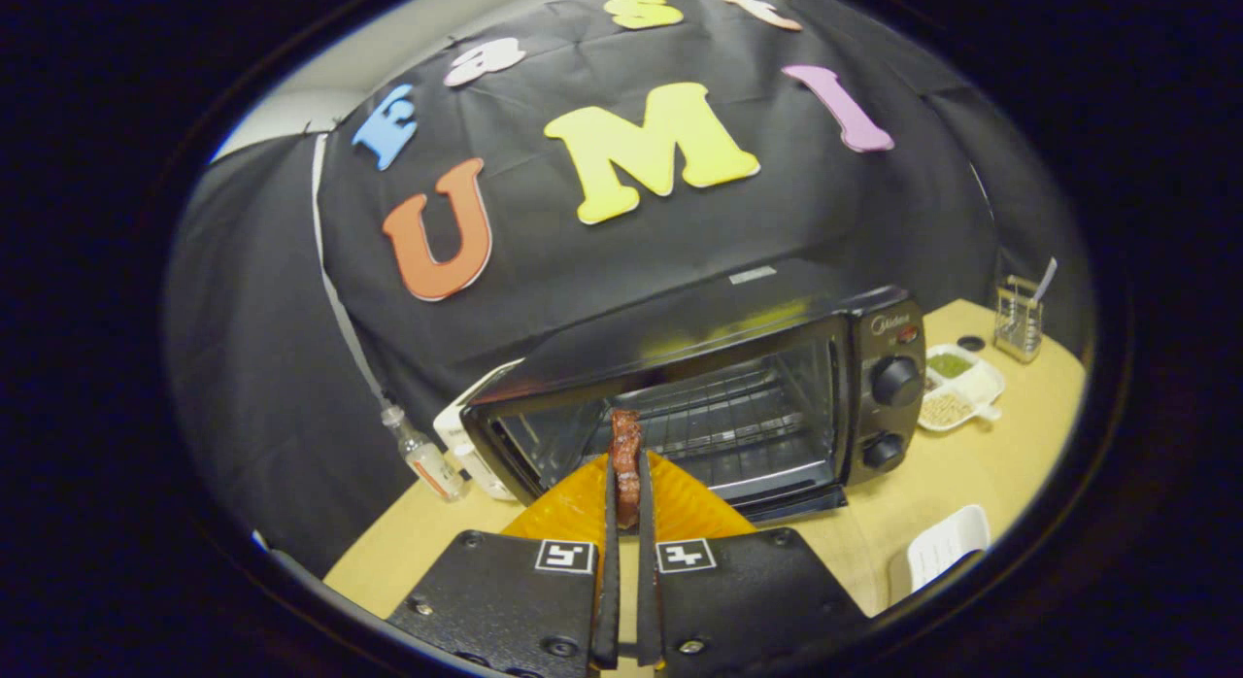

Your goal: Open the toaster oven, put the food inside, and close the toaster oven door.

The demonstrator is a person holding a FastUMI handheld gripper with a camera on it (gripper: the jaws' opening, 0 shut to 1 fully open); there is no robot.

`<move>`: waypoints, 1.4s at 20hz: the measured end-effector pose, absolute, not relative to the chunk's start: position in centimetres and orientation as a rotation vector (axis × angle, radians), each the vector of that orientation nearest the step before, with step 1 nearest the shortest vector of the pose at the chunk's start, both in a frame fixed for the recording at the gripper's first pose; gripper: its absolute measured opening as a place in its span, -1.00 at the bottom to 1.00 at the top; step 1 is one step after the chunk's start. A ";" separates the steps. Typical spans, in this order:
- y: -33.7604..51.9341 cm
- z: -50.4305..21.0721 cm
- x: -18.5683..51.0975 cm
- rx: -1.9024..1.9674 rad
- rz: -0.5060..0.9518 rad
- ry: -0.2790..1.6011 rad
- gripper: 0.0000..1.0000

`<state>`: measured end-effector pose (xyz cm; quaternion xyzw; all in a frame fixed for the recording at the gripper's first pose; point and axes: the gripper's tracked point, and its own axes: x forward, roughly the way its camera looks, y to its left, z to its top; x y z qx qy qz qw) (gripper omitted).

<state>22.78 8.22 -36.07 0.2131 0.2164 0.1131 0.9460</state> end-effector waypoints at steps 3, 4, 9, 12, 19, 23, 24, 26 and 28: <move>8.0 -38.0 25.4 0.528 0.248 0.446 -0.79; 7.8 -38.3 26.0 0.557 0.252 0.446 -0.80; 6.8 -39.5 28.4 0.658 0.262 0.435 -0.79; 6.2 -41.1 29.1 0.642 0.234 0.471 -0.80; 4.1 -41.7 29.7 0.453 0.138 0.474 -0.54; 2.6 -40.7 28.8 0.400 0.080 0.469 -0.25; 2.8 -40.1 28.2 0.395 0.093 0.466 -0.15; 2.6 -39.4 26.8 0.371 0.102 0.468 -0.05; 2.4 -38.4 24.9 0.352 0.099 0.460 -0.05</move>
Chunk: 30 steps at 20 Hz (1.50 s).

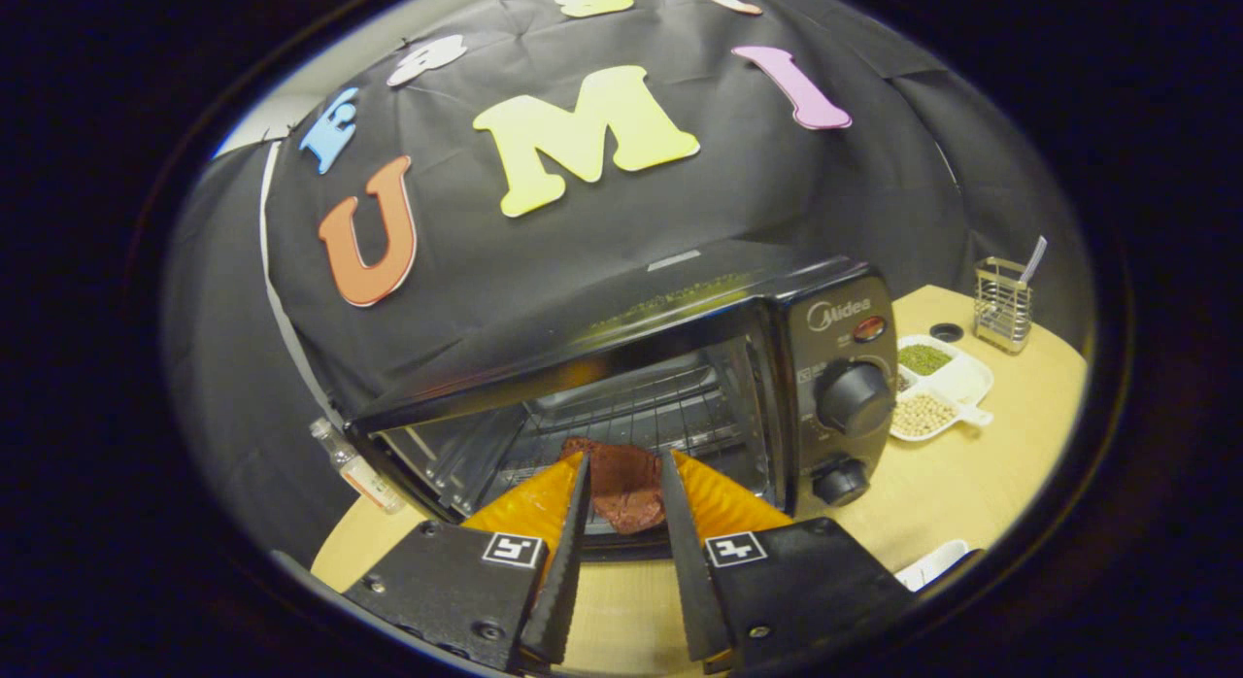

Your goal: Open the toaster oven, put the food inside, and close the toaster oven door.

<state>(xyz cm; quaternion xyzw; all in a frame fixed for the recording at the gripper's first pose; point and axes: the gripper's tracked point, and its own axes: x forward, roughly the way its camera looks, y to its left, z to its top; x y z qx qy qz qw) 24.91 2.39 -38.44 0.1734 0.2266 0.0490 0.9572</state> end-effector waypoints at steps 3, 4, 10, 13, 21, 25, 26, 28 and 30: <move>2.8 -37.3 21.6 0.315 0.113 0.457 0.11; 2.8 -37.1 20.3 0.292 0.111 0.453 0.16; 4.9 -36.7 13.2 0.122 0.128 0.443 0.66; 5.4 -38.1 10.8 0.061 0.114 0.467 0.90; 6.0 -45.9 7.6 0.017 0.068 0.675 0.97; 6.5 -47.1 6.7 -0.013 0.064 0.722 0.97; 6.6 -47.5 6.5 -0.007 0.060 0.747 0.97; 6.5 -48.6 5.9 0.001 0.046 0.800 0.97; 6.4 -49.1 6.3 -0.006 0.047 0.807 0.97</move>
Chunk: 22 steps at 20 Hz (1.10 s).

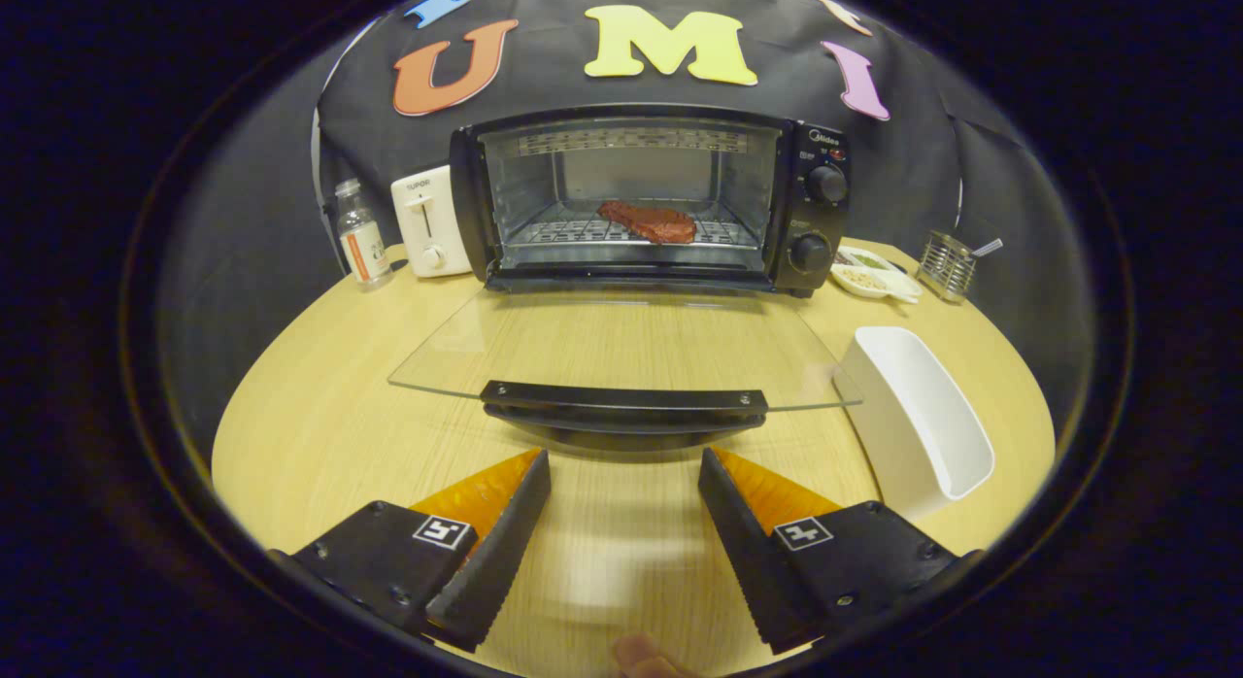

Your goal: Open the toaster oven, put the food inside, and close the toaster oven door.

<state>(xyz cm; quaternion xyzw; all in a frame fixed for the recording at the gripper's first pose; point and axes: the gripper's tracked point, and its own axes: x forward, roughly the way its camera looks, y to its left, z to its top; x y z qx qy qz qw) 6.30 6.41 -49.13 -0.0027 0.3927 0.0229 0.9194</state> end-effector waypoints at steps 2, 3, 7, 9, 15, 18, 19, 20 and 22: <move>6.1 -48.9 6.8 -0.005 0.042 0.783 0.98; 6.0 -48.6 7.2 -0.015 0.043 0.769 0.99; 5.8 -46.6 8.6 -0.051 0.037 0.694 0.99; 5.9 -45.5 9.4 -0.060 0.038 0.675 0.99; 4.7 -41.2 13.9 -0.064 -0.001 0.600 0.99; 3.8 -38.7 16.6 -0.088 -0.025 0.560 0.99; 3.7 -37.8 17.5 -0.092 -0.029 0.547 0.99; 3.5 -36.8 18.4 -0.096 -0.031 0.537 0.99; 3.3 -34.0 19.8 -0.101 -0.033 0.503 0.99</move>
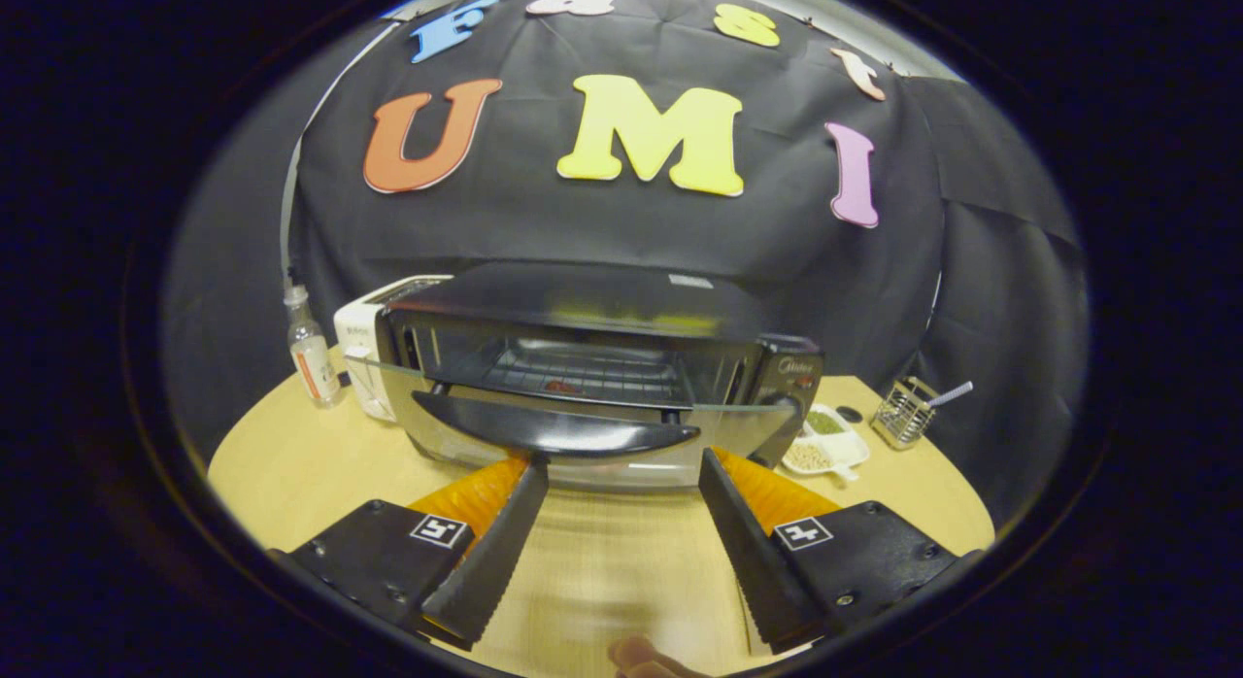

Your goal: Open the toaster oven, put the food inside, and close the toaster oven door.

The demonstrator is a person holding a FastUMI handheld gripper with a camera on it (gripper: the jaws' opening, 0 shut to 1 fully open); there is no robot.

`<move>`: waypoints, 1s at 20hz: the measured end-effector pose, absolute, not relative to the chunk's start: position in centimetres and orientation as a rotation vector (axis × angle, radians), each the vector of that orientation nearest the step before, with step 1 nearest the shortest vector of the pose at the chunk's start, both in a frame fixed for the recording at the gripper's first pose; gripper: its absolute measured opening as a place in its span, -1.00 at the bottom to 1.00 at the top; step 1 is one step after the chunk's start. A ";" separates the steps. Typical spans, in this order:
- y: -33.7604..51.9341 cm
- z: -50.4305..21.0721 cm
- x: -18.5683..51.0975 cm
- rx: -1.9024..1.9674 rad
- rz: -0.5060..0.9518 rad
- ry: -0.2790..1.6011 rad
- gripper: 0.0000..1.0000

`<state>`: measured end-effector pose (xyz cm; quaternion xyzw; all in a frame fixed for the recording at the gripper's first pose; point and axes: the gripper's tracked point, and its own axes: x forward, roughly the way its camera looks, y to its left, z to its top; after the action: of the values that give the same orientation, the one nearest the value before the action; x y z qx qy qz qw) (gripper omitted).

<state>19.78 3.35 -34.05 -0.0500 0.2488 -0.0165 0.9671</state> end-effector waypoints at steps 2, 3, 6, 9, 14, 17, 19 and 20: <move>2.9 -30.7 21.0 -0.085 -0.031 0.447 0.99; 2.8 -29.1 20.8 -0.077 -0.026 0.424 0.99; 2.5 -24.6 19.6 -0.047 -0.017 0.365 0.99; 2.3 -20.0 17.0 -0.050 -0.003 0.290 0.99; 1.5 -13.4 11.6 -0.101 -0.012 0.207 0.99; 0.3 -9.5 8.1 -0.118 -0.027 0.122 0.99; -0.2 -7.3 5.7 -0.110 -0.015 0.068 0.99; -0.7 -6.6 4.3 -0.107 -0.013 0.058 0.99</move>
<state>4.31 -0.71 -6.59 -0.0536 0.0292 -0.0063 0.9981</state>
